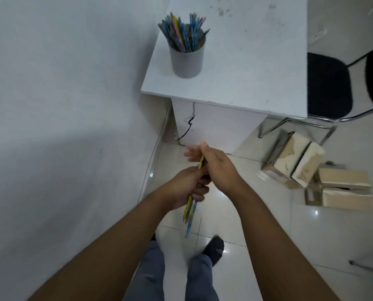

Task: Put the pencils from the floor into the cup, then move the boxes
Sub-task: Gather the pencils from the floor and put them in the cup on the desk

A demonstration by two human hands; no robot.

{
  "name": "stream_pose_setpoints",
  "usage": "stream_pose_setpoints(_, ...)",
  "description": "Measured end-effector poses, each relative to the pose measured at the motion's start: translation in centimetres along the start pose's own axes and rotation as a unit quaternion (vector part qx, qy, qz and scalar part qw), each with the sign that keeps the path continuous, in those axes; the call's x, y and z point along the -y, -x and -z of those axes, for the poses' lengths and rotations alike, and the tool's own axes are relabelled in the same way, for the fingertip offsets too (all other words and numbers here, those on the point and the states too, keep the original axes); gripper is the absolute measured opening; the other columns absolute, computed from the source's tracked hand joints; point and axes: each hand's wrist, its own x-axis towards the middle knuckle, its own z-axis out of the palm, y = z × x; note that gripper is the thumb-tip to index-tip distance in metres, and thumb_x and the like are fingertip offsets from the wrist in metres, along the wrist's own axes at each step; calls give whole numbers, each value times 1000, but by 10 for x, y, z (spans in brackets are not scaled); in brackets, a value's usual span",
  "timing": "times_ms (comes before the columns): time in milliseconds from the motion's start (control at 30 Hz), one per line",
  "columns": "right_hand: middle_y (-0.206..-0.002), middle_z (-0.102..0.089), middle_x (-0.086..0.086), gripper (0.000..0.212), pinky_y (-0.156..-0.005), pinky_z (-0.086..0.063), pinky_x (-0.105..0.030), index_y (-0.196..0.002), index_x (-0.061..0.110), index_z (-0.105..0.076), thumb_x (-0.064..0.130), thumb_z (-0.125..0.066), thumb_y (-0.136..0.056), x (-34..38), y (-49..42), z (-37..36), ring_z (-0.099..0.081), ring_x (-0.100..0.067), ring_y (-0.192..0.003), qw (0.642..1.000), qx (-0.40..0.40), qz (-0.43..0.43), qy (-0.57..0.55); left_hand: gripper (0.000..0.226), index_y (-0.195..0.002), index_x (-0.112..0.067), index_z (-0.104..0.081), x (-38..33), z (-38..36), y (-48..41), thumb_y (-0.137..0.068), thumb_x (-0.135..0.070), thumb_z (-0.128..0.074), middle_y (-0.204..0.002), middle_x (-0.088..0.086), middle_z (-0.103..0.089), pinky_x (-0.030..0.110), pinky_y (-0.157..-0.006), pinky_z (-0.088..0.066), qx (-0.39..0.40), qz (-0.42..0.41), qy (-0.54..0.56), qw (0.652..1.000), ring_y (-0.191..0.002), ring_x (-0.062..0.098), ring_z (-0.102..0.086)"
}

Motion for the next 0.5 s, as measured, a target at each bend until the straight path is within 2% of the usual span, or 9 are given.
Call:
stream_pose_setpoints(67, -134, -72, 8, 46, -104, -51, -25, -146, 27, -62, 44, -32, -115, 13, 31, 6, -65, -8, -126, 997, -46, 24, -48, 37, -76, -24, -44, -16, -24, 19, -105, -46, -53, -65, -6, -24, 24, -45, -13, -22, -39, 58, 997, -56, 11, -9)
stream_pose_setpoints(100, -137, -71, 8, 47, -106, -51, -30, -149, 30, -59, 46, -32, -114, 15, 44, 8, -65, -9, -128, 992, -72, 25, -100, 37, -75, -24, -45, -24, -32, 25, -105, -45, -53, -64, -7, -22, 22, -41, -15, -29, -63, 113, 991, -51, 9, -11)
stream_pose_setpoints(167, -136, -72, 4, 48, -109, -52, -44, -146, 29, -61, 50, -34, -113, 19, 72, 13, -66, -14, -128, 971, -116, 20, -207, 37, -73, -24, -45, -43, -48, 38, -106, -40, -51, -59, -8, -23, 20, -37, -20, -30, -112, 221, 968, -42, 6, -16)
stream_pose_setpoints(233, -134, -74, 1, 49, -109, -50, -47, -140, 26, -66, 51, -34, -112, 22, 94, 14, -67, -19, -128, 947, -139, 7, -290, 38, -72, -23, -45, -60, -63, 47, -106, -38, -50, -57, -8, -24, 20, -39, -17, -26, -154, 287, 945, -39, 6, -19)
stream_pose_setpoints(333, -127, -77, -4, 51, -113, -45, -48, -132, 19, -70, 50, -34, -112, 35, 117, 12, -70, -20, -121, 910, -167, 7, -379, 38, -72, -22, -46, -70, -95, 60, -105, -39, -52, -55, -8, -26, 21, -39, -16, -11, -183, 335, 924, -37, 6, -21)
stream_pose_setpoints(433, -115, -80, -12, 49, -117, -43, -48, -123, 13, -71, 48, -40, -111, 54, 124, 18, -69, -30, -119, 869, -204, 20, -451, 38, -73, -22, -45, -63, -132, 70, -105, -41, -53, -54, -7, -26, 20, -41, -16, 3, -186, 342, 921, -37, 6, -23)
stream_pose_setpoints(500, -101, -80, -12, 45, -113, -46, -46, -114, 12, -72, 47, -44, -109, 67, 125, 28, -70, -31, -106, 861, -216, 23, -460, 40, -73, -22, -44, -62, -154, 81, -105, -44, -52, -55, -7, -25, 20, -43, -20, 3, -195, 344, 919, -40, 7, -26)
